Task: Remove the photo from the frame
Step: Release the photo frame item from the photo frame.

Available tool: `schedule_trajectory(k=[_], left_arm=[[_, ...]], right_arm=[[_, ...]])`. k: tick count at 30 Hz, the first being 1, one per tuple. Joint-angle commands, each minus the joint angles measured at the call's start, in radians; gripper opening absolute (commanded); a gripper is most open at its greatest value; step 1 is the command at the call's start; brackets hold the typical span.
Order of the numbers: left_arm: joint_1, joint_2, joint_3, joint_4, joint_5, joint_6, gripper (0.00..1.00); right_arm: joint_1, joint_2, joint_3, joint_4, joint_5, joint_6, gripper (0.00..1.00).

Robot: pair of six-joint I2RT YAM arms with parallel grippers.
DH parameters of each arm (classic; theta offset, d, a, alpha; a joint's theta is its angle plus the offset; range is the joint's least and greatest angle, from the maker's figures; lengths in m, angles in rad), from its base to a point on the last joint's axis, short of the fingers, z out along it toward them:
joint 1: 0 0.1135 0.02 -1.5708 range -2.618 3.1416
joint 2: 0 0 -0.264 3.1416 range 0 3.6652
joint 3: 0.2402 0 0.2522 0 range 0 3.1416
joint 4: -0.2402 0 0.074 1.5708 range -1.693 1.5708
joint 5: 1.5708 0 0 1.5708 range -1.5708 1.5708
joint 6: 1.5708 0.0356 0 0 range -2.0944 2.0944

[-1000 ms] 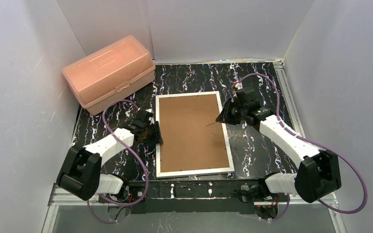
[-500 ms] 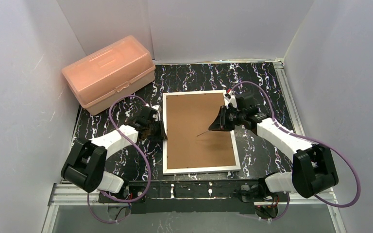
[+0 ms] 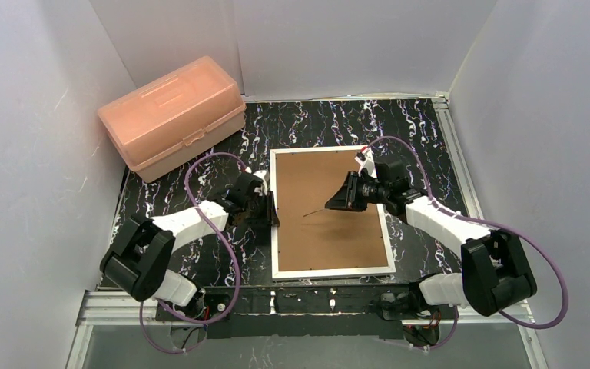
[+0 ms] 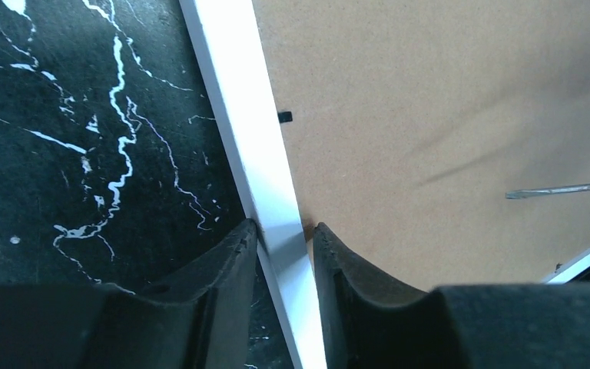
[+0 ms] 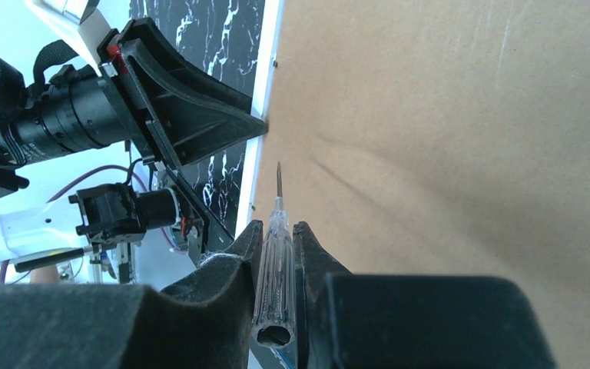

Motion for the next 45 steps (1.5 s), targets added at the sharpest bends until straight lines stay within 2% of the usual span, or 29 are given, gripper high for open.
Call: schedule_trajectory(k=[1, 8, 13, 16, 23, 27, 32, 41, 45], left_arm=[[-0.019, -0.059, -0.008, -0.029, 0.018, -0.02, 0.34], [-0.019, -0.157, -0.033, -0.071, 0.038, -0.081, 0.52], [-0.019, -0.235, -0.085, -0.101, 0.046, -0.133, 0.65], [-0.019, -0.275, -0.123, -0.091, 0.065, -0.16, 0.67], [-0.019, -0.281, -0.164, -0.089, 0.073, -0.213, 0.59], [-0.019, -0.277, -0.174, -0.081, 0.077, -0.225, 0.56], [-0.019, -0.249, -0.173, -0.08, 0.088, -0.22, 0.49], [-0.019, -0.214, -0.174, -0.069, 0.096, -0.226, 0.45], [-0.019, -0.205, -0.176, -0.061, 0.105, -0.229, 0.4]], right_arm=[[0.005, -0.07, -0.057, 0.13, -0.053, 0.055, 0.01], [0.059, -0.222, -0.239, 0.252, -0.012, 0.167, 0.01], [0.139, -0.26, -0.32, 0.356, 0.052, 0.239, 0.01], [0.207, -0.256, -0.345, 0.398, 0.108, 0.257, 0.01], [0.328, -0.218, -0.404, 0.534, 0.221, 0.279, 0.01], [0.357, -0.167, -0.418, 0.571, 0.23, 0.285, 0.01], [0.377, -0.112, -0.438, 0.643, 0.248, 0.305, 0.01], [0.384, -0.037, -0.434, 0.677, 0.254, 0.289, 0.01], [0.387, -0.029, -0.442, 0.691, 0.256, 0.293, 0.01]])
